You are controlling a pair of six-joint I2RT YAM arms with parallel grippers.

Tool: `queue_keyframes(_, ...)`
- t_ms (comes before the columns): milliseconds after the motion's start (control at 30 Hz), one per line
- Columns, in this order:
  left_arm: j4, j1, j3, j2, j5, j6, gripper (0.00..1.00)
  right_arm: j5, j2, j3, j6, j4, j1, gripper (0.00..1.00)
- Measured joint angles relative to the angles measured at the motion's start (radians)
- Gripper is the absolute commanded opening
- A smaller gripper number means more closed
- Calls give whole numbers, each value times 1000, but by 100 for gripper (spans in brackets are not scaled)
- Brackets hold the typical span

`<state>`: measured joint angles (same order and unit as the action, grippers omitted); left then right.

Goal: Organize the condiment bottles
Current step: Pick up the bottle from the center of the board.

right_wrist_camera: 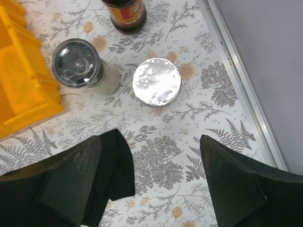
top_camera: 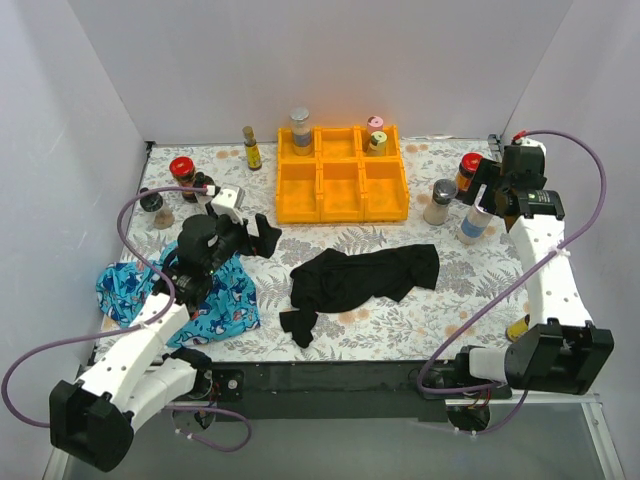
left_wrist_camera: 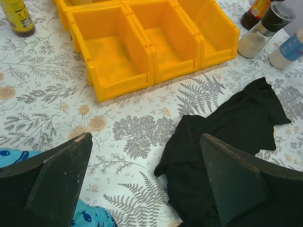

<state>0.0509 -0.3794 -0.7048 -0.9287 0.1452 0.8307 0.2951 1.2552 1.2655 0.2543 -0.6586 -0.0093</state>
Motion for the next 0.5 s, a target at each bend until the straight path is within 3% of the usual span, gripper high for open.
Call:
queue_keyframes(267,-72,-8,44,122,-24,21,98,-75,180,64,-60,-6,-101,90)
queue_keyframes(500,-88,-36,44,134,-34,30,98,-142,279,109,-100,4,-156,86)
